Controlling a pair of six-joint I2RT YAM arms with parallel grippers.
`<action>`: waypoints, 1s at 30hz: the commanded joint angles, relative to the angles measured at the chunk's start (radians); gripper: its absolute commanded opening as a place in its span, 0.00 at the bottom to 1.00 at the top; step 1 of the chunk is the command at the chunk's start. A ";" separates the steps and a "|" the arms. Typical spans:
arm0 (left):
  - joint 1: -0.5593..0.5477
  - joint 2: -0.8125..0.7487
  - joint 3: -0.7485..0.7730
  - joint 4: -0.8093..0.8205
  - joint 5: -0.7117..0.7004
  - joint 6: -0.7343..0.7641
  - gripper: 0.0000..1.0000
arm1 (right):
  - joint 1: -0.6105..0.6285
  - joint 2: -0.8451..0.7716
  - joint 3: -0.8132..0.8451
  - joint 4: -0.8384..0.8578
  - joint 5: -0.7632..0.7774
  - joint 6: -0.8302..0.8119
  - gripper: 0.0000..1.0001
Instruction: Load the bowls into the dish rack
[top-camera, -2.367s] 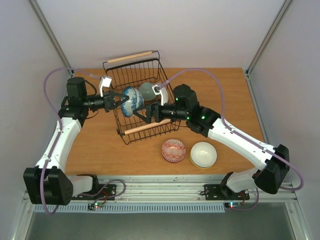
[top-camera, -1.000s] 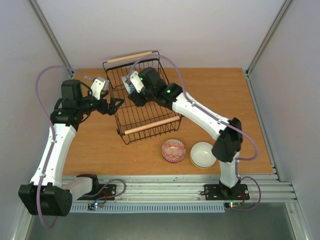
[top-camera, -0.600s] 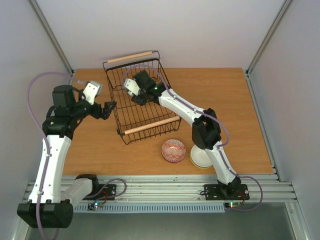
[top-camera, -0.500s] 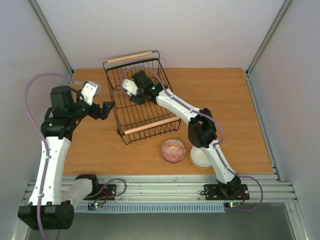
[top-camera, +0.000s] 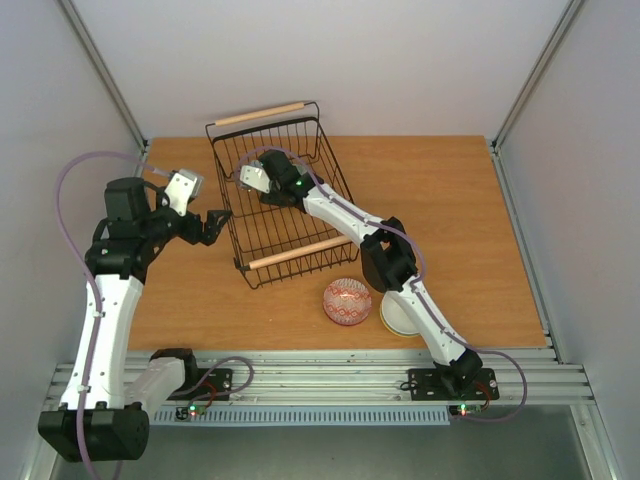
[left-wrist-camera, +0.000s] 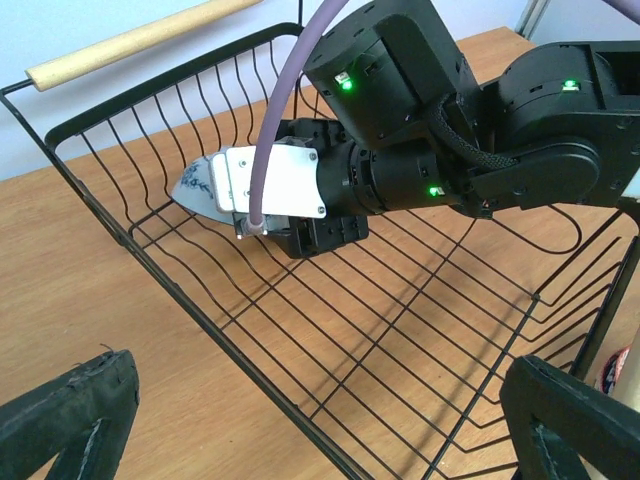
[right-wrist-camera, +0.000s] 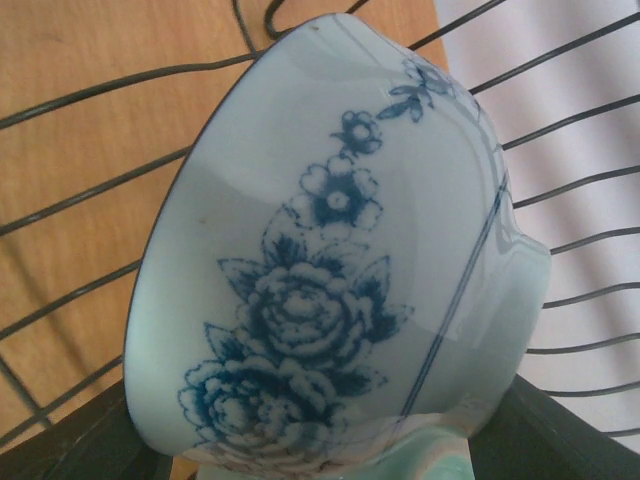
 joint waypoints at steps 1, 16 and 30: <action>0.005 -0.007 -0.012 0.020 0.028 -0.006 1.00 | -0.005 -0.020 0.010 0.134 0.073 -0.072 0.20; 0.005 -0.013 -0.025 0.019 0.043 0.002 1.00 | -0.004 -0.023 -0.004 0.118 0.058 -0.036 0.80; 0.005 -0.034 -0.025 0.002 0.054 0.011 1.00 | -0.002 -0.058 0.019 -0.021 -0.033 0.086 0.99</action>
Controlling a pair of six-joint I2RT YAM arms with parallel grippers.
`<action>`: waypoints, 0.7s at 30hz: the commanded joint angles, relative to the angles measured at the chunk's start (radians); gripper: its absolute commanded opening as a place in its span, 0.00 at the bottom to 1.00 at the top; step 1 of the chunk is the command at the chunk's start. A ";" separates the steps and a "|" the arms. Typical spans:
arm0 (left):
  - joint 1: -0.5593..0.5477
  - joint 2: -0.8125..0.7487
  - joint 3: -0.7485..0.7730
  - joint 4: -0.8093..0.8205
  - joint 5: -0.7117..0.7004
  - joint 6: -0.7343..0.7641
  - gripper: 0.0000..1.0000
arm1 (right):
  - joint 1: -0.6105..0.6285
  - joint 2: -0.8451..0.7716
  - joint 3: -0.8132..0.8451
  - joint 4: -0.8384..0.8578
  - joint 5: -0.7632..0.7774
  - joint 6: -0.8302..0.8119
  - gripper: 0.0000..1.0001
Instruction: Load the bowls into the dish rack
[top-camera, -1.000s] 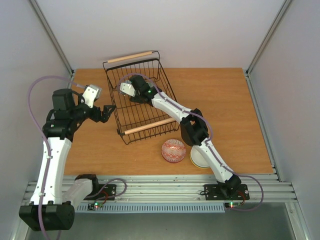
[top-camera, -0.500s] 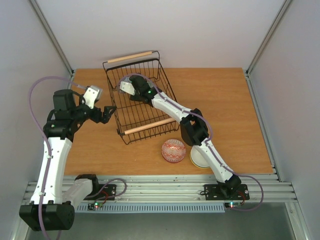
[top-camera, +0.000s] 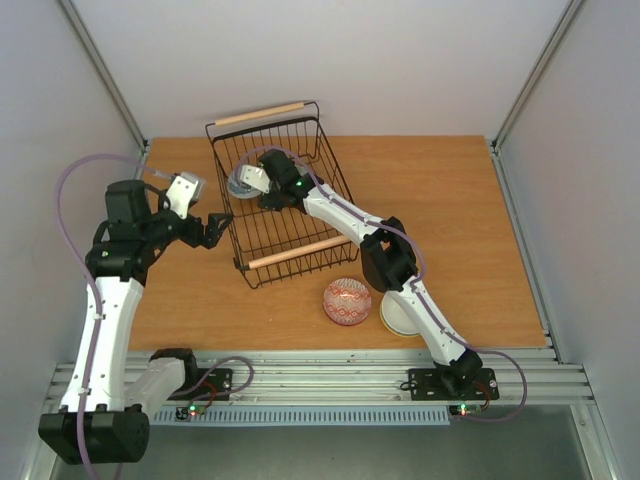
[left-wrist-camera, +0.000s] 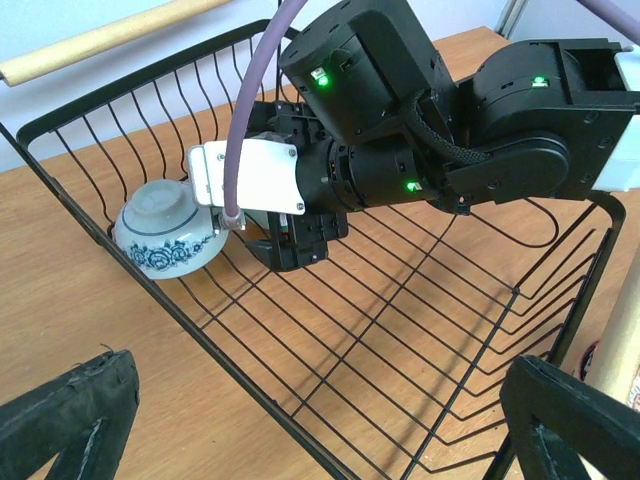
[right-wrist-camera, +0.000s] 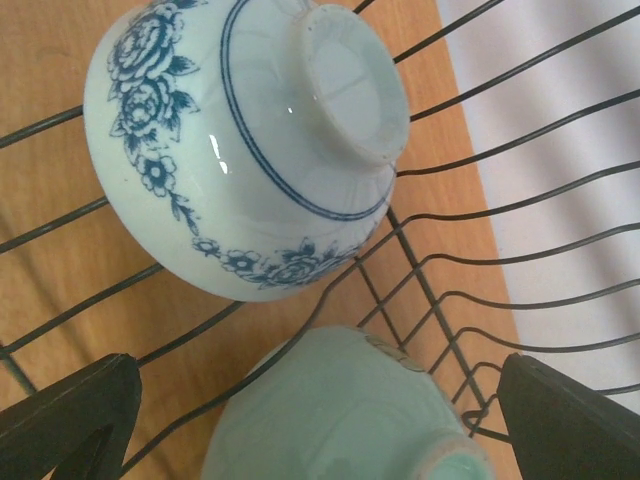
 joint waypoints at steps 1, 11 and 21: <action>0.005 -0.027 -0.011 0.005 0.020 0.012 0.99 | 0.000 -0.072 0.039 -0.069 -0.049 0.095 0.99; 0.005 -0.023 -0.011 0.003 0.074 0.015 0.99 | -0.004 -0.452 -0.175 -0.018 -0.255 0.461 0.98; 0.005 0.051 0.031 -0.034 0.081 0.008 1.00 | -0.003 -0.920 -0.499 -0.165 0.067 0.817 0.76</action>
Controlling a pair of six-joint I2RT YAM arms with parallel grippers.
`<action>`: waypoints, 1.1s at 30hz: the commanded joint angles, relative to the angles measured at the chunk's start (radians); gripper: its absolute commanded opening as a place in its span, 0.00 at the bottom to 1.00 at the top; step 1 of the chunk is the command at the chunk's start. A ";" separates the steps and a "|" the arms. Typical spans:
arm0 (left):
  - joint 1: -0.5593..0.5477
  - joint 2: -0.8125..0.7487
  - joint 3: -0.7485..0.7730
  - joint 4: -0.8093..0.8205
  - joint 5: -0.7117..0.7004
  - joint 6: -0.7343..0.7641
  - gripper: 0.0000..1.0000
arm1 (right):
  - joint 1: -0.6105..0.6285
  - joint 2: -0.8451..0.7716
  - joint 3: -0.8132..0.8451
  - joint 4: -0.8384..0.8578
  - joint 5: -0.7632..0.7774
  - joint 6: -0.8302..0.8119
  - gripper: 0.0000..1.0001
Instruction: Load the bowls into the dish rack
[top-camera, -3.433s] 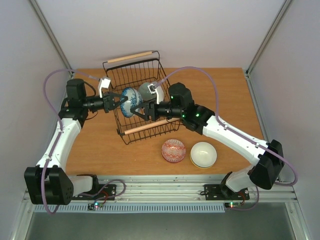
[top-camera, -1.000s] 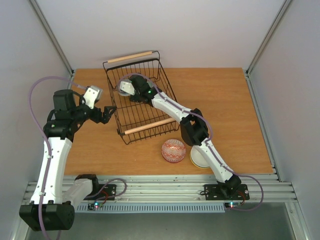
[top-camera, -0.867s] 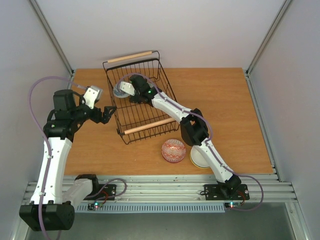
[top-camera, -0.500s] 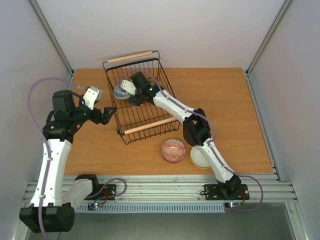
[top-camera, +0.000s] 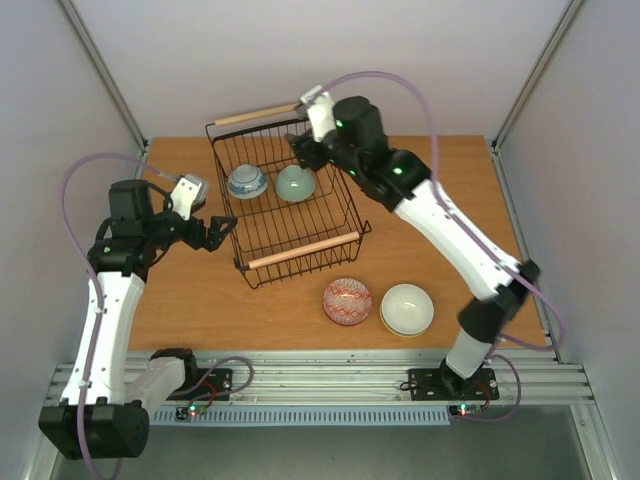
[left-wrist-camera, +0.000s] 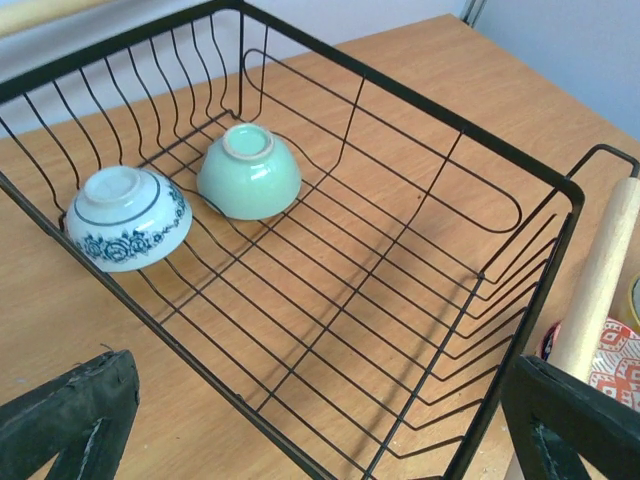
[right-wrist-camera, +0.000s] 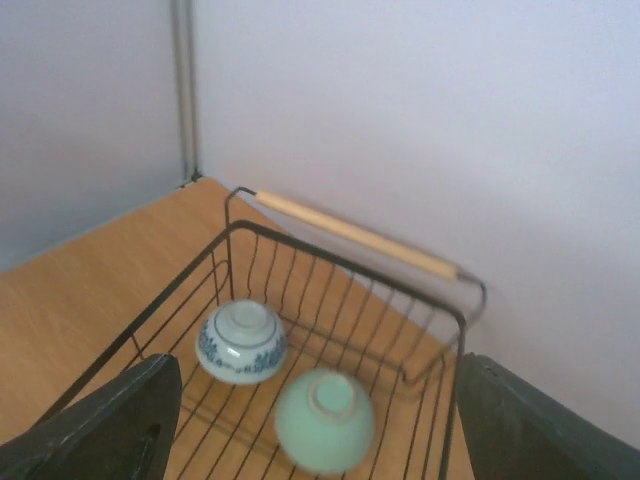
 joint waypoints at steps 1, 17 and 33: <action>0.005 0.059 0.038 -0.009 0.021 -0.003 0.99 | -0.003 -0.190 -0.199 -0.162 0.210 0.254 0.71; 0.003 0.137 0.047 -0.028 0.085 -0.014 0.99 | 0.021 -0.575 -0.869 -0.374 0.072 0.565 0.34; 0.003 0.147 0.041 -0.033 0.084 -0.006 0.99 | 0.061 -0.456 -1.041 -0.282 -0.063 0.588 0.23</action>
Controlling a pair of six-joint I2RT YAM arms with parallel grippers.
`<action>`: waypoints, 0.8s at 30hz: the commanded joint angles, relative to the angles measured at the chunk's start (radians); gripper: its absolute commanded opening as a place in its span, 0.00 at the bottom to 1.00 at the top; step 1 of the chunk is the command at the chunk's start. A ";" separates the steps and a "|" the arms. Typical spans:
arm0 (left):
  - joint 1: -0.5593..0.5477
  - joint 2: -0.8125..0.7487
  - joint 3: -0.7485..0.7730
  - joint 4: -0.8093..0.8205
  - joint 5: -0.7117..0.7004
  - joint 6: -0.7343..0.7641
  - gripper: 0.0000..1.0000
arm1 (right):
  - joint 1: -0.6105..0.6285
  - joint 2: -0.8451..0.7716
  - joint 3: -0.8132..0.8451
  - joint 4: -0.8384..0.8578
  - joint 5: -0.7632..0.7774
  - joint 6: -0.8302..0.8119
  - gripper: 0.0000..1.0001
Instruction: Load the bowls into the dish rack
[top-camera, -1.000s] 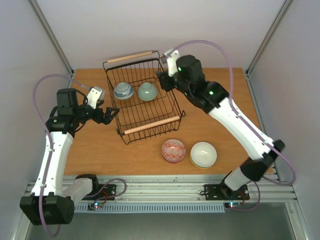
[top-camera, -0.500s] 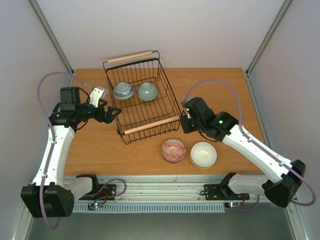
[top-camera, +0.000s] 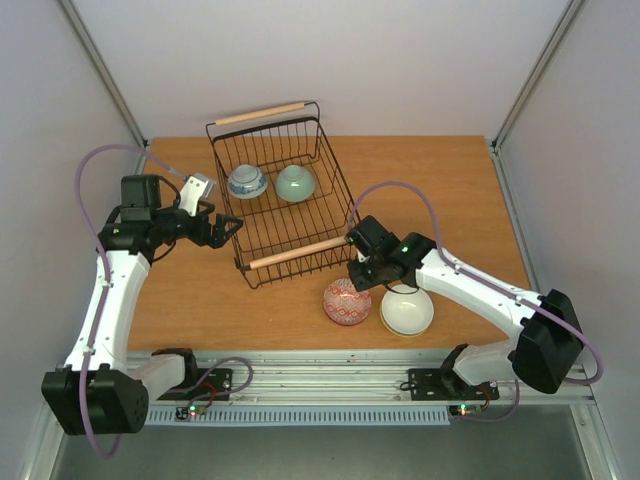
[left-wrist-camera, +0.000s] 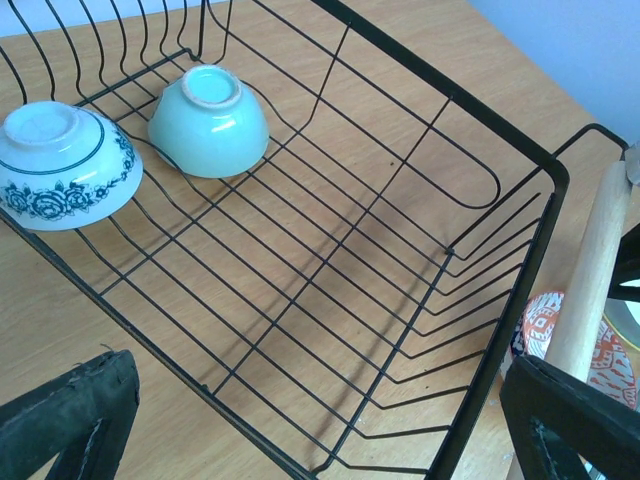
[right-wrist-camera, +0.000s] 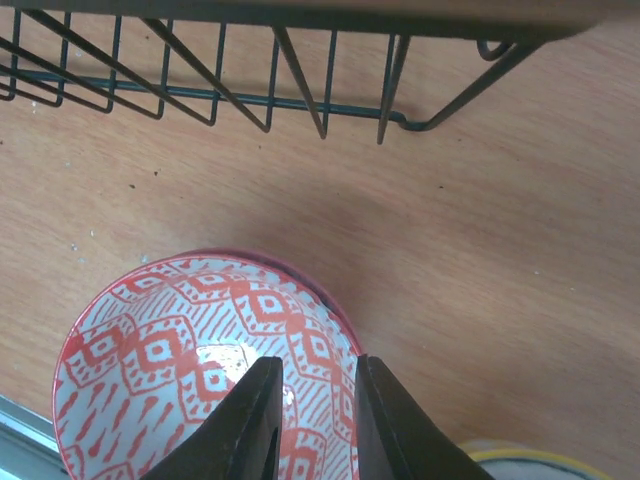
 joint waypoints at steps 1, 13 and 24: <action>0.003 0.009 0.023 0.011 0.020 0.002 0.99 | 0.016 0.006 -0.039 0.036 -0.034 0.032 0.23; 0.004 0.000 0.022 -0.010 0.027 0.017 0.99 | 0.065 -0.007 -0.108 0.006 0.070 0.077 0.19; 0.004 0.004 0.016 -0.004 0.041 0.015 0.99 | 0.204 -0.157 -0.162 -0.054 0.241 0.196 0.20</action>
